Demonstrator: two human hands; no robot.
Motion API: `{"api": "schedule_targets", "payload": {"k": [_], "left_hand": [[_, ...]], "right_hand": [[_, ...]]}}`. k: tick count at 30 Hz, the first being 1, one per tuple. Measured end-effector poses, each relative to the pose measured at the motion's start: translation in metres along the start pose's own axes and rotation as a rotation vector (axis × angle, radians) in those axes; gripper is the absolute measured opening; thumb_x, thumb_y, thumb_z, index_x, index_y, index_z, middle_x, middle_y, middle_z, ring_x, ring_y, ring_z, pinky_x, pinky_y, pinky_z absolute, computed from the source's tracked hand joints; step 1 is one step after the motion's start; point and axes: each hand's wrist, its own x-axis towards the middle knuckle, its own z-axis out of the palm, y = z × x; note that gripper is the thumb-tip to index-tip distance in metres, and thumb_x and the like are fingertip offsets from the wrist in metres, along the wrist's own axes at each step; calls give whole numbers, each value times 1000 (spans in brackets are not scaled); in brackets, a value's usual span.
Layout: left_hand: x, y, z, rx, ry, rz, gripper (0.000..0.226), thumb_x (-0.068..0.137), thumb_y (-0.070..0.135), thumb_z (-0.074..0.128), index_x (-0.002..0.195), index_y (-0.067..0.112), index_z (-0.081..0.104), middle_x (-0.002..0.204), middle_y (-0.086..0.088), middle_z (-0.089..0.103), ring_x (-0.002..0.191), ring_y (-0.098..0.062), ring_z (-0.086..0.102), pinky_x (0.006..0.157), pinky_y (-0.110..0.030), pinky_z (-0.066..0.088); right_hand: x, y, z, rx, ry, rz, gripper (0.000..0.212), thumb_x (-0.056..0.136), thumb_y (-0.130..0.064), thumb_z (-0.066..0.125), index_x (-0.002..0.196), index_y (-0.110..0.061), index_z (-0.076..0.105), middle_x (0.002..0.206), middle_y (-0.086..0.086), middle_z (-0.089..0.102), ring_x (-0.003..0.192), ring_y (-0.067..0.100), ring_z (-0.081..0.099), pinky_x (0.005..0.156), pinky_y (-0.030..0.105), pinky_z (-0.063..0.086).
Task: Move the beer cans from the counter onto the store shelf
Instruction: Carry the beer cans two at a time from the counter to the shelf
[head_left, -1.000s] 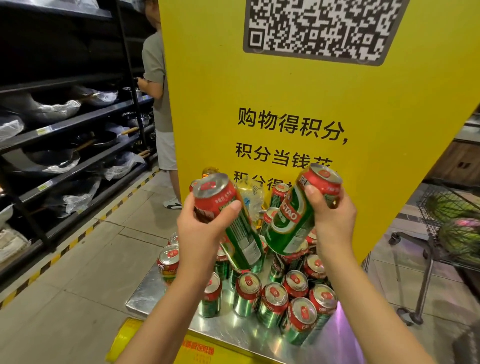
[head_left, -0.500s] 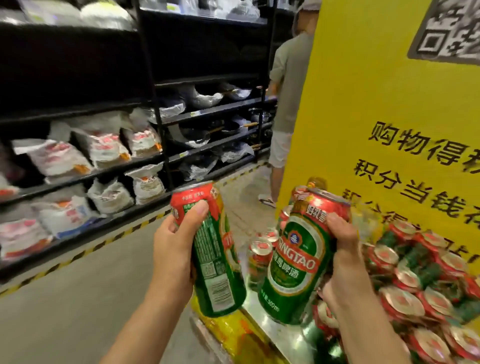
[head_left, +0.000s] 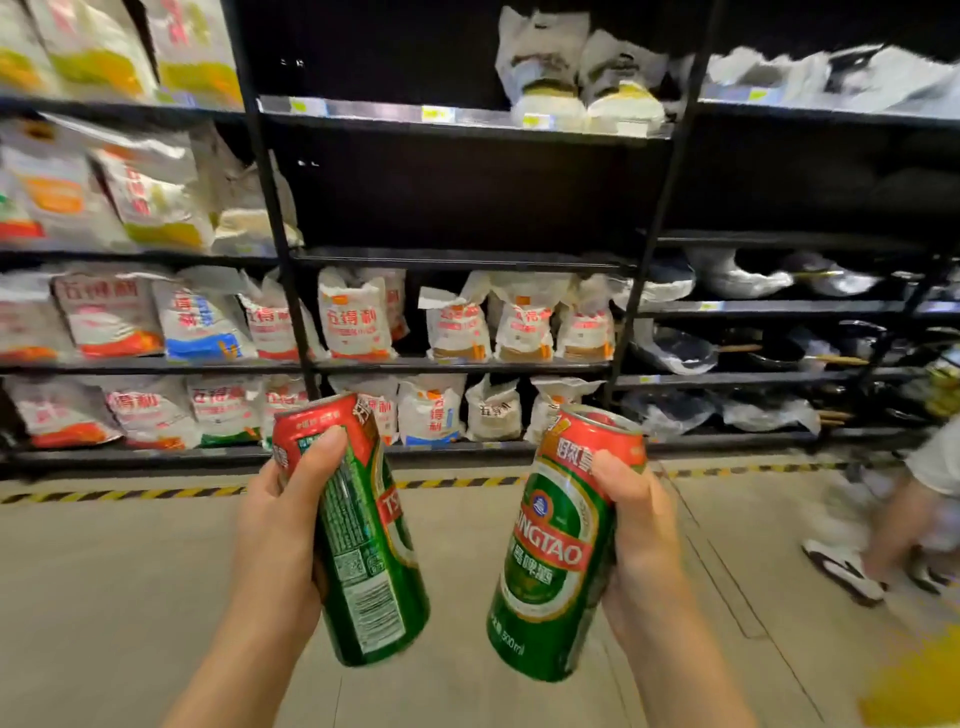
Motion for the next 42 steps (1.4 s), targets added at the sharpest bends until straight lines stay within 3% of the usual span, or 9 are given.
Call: {"api": "schedule_targets", "payload": {"k": [7, 10, 15, 21, 24, 27, 31, 34, 42], "left_hand": [[138, 18, -55, 18, 105, 70, 58, 53, 50, 74, 98, 14, 63, 82, -9, 72, 68, -26, 70, 60, -39, 55], [194, 22, -61, 50, 98, 80, 63, 49, 55, 72, 98, 16, 64, 84, -8, 73, 73, -26, 71, 65, -40, 54], [284, 19, -52, 79, 43, 62, 56, 63, 47, 76, 105, 12, 61, 88, -11, 72, 78, -27, 71, 61, -33, 54], [400, 2, -21, 104, 17, 42, 45, 62, 43, 65, 97, 15, 63, 85, -10, 73, 76, -26, 71, 60, -32, 54], [465, -1, -5, 109, 43, 55, 49, 60, 44, 65, 98, 13, 64, 87, -13, 72, 75, -27, 71, 57, -32, 55], [528, 0, 9, 122, 77, 82, 47, 61, 42, 65, 98, 13, 63, 87, -11, 72, 74, -23, 71, 55, -29, 55], [602, -3, 12, 121, 131, 97, 55, 60, 46, 66, 102, 11, 63, 92, -12, 72, 82, -27, 71, 67, -37, 54], [650, -10, 5, 126, 184, 104, 51, 62, 44, 65, 100, 10, 63, 89, -10, 73, 81, -27, 71, 68, -36, 53], [799, -20, -25, 141, 238, 95, 45, 61, 44, 68, 94, 14, 64, 87, -11, 72, 80, -29, 70, 72, -42, 54]], "right_hand": [[125, 46, 102, -66, -89, 14, 78, 48, -53, 73, 112, -12, 61, 96, 14, 72, 84, 29, 72, 64, 31, 58], [174, 61, 133, -61, -91, 20, 86, 42, -59, 79, 112, -12, 62, 98, 13, 72, 87, 29, 71, 67, 33, 58], [255, 81, 164, -31, -89, 17, 96, 34, -69, 81, 111, -14, 64, 99, 11, 73, 89, 27, 71, 69, 32, 59], [386, 104, 181, -5, -100, 14, 71, 50, -52, 73, 109, -14, 64, 97, 10, 73, 87, 25, 71, 67, 29, 59], [458, 112, 192, -12, -116, 14, 71, 54, -53, 69, 114, -15, 61, 99, 9, 73, 90, 24, 71, 70, 30, 59], [526, 118, 205, -22, -143, 18, 72, 54, -55, 68, 113, -15, 61, 97, 6, 73, 87, 20, 72, 64, 24, 57], [607, 132, 228, -22, -182, 10, 63, 55, -53, 68, 106, -17, 63, 93, 4, 74, 86, 21, 72, 64, 25, 57], [658, 147, 248, -15, -211, 13, 53, 54, -52, 69, 98, -22, 66, 90, 2, 74, 83, 18, 71, 63, 24, 57], [783, 199, 315, -57, -247, 28, 65, 53, -52, 69, 107, -16, 63, 93, 4, 73, 84, 19, 71, 63, 21, 55]]}}
